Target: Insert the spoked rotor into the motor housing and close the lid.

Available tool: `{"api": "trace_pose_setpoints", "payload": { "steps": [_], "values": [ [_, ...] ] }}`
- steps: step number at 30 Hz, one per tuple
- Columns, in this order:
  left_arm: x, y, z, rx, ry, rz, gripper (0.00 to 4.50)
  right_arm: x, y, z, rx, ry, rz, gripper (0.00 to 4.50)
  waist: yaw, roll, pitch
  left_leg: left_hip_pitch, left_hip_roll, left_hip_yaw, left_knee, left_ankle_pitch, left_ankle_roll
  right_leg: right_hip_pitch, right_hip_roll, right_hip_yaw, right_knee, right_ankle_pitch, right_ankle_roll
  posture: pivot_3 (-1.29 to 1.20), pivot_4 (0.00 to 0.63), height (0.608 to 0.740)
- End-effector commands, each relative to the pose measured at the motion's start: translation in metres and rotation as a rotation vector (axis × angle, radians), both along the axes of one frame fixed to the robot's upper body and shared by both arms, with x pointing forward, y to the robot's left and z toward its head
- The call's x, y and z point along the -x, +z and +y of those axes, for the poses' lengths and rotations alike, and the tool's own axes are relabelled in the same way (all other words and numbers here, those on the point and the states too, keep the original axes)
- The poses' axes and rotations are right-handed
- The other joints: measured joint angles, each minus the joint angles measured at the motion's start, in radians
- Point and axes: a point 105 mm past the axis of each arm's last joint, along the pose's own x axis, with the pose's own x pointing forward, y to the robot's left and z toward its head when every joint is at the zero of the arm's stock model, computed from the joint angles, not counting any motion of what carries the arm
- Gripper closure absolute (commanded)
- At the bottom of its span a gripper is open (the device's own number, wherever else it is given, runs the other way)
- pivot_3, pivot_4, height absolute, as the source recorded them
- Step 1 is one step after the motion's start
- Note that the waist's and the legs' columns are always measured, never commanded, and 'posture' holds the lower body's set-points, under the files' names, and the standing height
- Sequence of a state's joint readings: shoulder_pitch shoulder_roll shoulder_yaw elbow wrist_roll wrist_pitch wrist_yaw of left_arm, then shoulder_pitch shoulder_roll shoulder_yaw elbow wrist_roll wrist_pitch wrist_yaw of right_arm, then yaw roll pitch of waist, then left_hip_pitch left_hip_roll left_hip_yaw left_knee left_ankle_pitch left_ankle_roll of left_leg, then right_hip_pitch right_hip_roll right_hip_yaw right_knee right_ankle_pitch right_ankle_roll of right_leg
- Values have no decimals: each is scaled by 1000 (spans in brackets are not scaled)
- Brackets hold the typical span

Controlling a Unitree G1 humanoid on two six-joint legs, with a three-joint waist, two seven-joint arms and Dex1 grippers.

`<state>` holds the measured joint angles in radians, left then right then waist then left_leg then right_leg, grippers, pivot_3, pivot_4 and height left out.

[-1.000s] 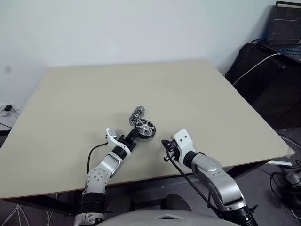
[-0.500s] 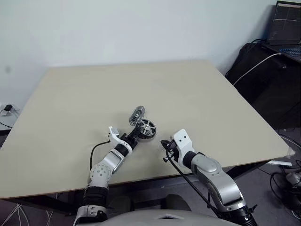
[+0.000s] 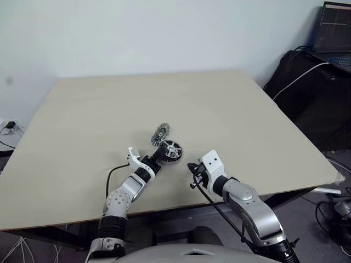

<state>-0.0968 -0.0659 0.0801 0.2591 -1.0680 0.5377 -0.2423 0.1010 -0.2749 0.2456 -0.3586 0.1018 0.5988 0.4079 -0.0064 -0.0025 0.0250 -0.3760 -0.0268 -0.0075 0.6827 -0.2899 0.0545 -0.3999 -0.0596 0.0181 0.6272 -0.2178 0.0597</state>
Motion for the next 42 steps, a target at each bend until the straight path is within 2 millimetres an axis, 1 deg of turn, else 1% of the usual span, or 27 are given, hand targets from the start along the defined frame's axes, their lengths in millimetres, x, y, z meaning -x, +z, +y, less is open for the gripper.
{"api": "trace_pose_setpoints", "payload": {
  "steps": [1,4,5,9,11,13,20,21,25,27,29,30,32,35,39,41,42],
  "values": [
    [-6,28,-35,103,-15,-58,1155,-6,13,2,-17,1,-58,4500,0,0,0,0,0,0,0,0,0,0,0,0,0,-1,1,0,0,740],
    [-5,32,-28,82,0,-77,151,-6,13,3,-18,1,-57,4500,-1,0,0,1,0,0,1,1,0,0,-1,0,0,0,3,0,0,740],
    [-5,32,-26,70,4,-81,28,-6,13,3,-18,1,-56,4500,-1,0,0,1,0,0,1,1,0,0,-1,0,0,0,3,0,0,740],
    [-3,38,-18,33,25,-100,28,-6,12,5,-21,7,-57,4500,-3,0,0,0,0,0,0,1,1,0,-1,0,0,1,3,0,0,740],
    [-1,39,-14,16,35,-103,28,-7,12,6,-23,11,-57,4500,-1,0,0,-1,0,0,0,1,1,-1,-1,0,0,3,-2,0,0,740],
    [0,41,-12,0,37,-111,28,-7,12,7,-24,14,-58,4500,1,0,0,-2,0,0,0,0,1,0,-1,0,0,3,-3,0,0,740],
    [12,46,-1,-127,24,-161,28,-8,12,8,-26,18,-59,4500,1,0,1,-2,0,0,0,0,1,-3,-1,0,-1,2,-1,0,0,740],
    [15,46,1,-161,21,-177,28,-8,12,8,-26,18,-60,4500,1,0,1,-2,0,0,0,0,1,-3,-1,0,-1,1,0,0,0,740],
    [25,47,15,-549,-9,-358,28,-13,15,9,-41,-4,-80,4500,-1,0,1,-2,0,1,0,0,1,-4,-1,0,-1,1,0,0,0,740],
    [28,45,18,-665,-4,-414,28,-17,16,11,-44,-15,-91,4500,-4,2,1,-2,0,1,-1,0,0,-5,0,1,0,2,-2,0,0,740],
    [31,43,29,-757,55,-456,427,-25,17,17,-46,-17,-106,4500,-4,2,1,-2,0,2,-2,0,-1,-6,-1,1,0,3,-3,0,0,740],
    [34,42,31,-787,57,-481,635,-29,18,21,-48,-17,-112,4500,-3,2,1,-2,0,2,-1,0,-1,-6,-1,1,0,3,-3,0,0,740],
    [37,38,37,-873,77,-506,1312,-38,18,26,-45,-24,-122,4500,-3,3,1,-2,0,2,-2,-2,-5,-6,-2,1,0,3,-3,0,0,740],
    [43,34,42,-972,89,-546,2265,-50,18,36,-38,-28,-131,4500,-2,3,2,-3,0,2,-2,-2,-5,-7,-2,1,0,3,-4,0,0,740],
    [51,28,42,-1026,68,-577,3647,-64,19,52,-32,2,-140,4500,-4,4,2,-4,0,2,-3,-2,-4,-8,-2,1,0,3,-4,0,0,740],
    [53,28,45,-1078,69,-604,4328,-70,20,60,-34,12,-141,4500,-5,4,2,-4,0,2,-4,0,-1,-9,-2,1,0,3,-4,0,0,740],
    [54,28,45,-1107,66,-622,4475,-73,20,62,-34,15,-142,4500,-4,4,2,-4,1,2,-4,0,-1,-9,-2,1,0,3,-4,0,0,740]
  ]
}}
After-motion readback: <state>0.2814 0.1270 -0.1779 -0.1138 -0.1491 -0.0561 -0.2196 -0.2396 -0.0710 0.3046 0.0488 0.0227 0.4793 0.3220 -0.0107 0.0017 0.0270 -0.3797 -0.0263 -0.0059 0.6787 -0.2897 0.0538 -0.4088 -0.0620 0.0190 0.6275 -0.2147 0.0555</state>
